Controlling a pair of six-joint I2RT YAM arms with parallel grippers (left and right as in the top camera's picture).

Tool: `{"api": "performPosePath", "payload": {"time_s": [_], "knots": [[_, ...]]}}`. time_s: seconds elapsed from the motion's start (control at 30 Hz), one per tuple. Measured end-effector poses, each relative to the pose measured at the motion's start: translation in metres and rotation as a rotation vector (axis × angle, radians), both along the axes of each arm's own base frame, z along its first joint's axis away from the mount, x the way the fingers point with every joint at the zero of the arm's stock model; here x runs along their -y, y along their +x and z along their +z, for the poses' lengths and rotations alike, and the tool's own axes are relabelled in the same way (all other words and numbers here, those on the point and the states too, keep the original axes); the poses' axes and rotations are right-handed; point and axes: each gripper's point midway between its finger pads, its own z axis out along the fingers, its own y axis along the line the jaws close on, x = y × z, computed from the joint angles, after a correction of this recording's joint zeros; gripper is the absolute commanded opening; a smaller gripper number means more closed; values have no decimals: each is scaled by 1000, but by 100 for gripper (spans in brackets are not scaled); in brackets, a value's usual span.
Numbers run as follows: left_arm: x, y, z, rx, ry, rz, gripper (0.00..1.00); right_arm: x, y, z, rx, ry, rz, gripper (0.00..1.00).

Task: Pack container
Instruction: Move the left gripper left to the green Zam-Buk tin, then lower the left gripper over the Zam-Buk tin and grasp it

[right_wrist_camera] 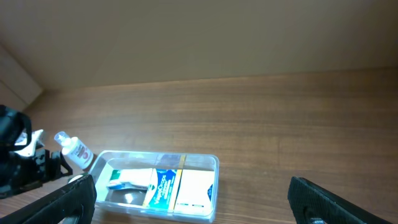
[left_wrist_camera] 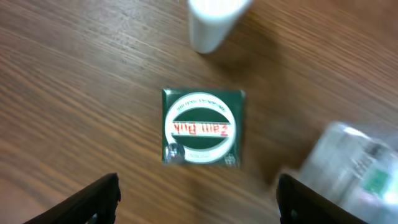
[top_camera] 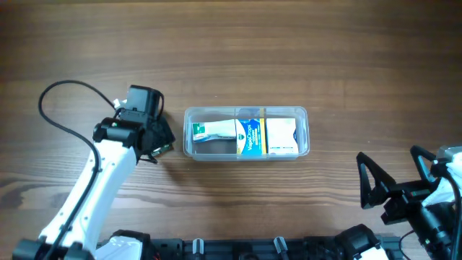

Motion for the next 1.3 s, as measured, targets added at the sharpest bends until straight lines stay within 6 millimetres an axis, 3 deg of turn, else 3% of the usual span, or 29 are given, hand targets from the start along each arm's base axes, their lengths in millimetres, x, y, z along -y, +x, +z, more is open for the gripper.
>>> {"api": "performPosePath", "payload": {"time_s": [0.23,0.33,0.57,0.7,0.9,1.13,1.3], "knots": [[2,7,-57,-131,-2,-43,83,0,0,0,0,0,0,100],[2,9,-69,-153,3,-51,82,0,0,0,0,0,0,100],[-2,16,-74,-140,37,-52,80,0,0,0,0,0,0,100],[-7,21,-76,-138,68,-54,66,0,0,0,0,0,0,100],[-7,23,-76,-133,74,-70,65,0,0,0,0,0,0,100],[-4,26,-76,-129,67,-111,48,0,0,0,0,0,0,100],[-2,25,-74,-135,59,-125,47,0,0,0,0,0,0,100]]}}
